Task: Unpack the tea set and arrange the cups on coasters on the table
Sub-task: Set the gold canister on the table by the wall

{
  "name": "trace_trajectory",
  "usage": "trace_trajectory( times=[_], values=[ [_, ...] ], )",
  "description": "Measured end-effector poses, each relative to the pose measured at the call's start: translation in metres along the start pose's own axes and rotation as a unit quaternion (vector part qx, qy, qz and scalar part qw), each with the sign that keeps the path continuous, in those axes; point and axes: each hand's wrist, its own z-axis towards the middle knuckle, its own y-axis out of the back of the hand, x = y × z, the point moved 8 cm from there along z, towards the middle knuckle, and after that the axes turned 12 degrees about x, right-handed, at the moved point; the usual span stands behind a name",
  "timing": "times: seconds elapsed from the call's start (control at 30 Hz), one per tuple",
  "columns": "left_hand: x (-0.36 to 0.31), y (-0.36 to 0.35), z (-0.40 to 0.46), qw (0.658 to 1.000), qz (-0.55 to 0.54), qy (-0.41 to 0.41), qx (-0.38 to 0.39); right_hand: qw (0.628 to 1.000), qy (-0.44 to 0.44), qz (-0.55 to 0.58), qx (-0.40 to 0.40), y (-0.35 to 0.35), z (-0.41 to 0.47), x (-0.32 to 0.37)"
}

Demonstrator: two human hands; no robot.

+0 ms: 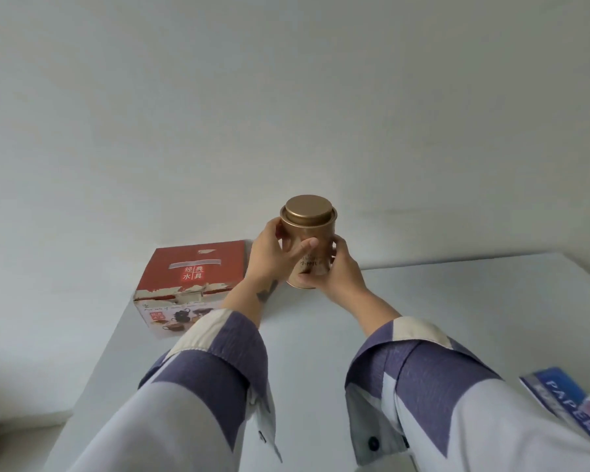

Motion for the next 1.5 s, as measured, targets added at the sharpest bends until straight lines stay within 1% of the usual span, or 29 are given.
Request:
trace_trajectory(
  times=[0.2,0.4,0.57,0.77,0.9,1.07,1.27,1.5],
  values=[
    [-0.044,-0.109,0.008,0.998,-0.031,-0.006,0.053,0.999,-0.031,-0.003,-0.034,0.096,-0.036,-0.061],
    [-0.067,-0.231,0.038,0.995,-0.050,0.019,0.089,0.997,-0.059,-0.021,-0.040,0.195,-0.041,-0.144],
    [-0.068,-0.325,0.067,0.992,-0.077,0.038,0.092,0.996,-0.087,-0.024,-0.027,0.262,-0.026,-0.216],
    [-0.057,-0.410,0.099,0.990,-0.074,0.055,0.109,0.993,-0.118,-0.020,-0.021,0.308,-0.007,-0.288],
    [-0.048,-0.441,0.126,0.988,-0.099,0.063,0.101,0.994,-0.110,-0.003,-0.027,0.328,0.020,-0.318],
    [-0.035,-0.456,0.159,0.989,-0.106,0.062,0.088,0.995,-0.097,0.014,-0.030,0.336,0.056,-0.338],
    [-0.023,-0.469,0.184,0.991,-0.074,0.051,0.100,0.993,-0.084,0.042,-0.065,0.336,0.078,-0.354],
    [-0.024,-0.471,0.191,0.993,-0.039,0.047,0.098,0.994,-0.092,0.014,-0.062,0.337,0.086,-0.352]
  ],
)
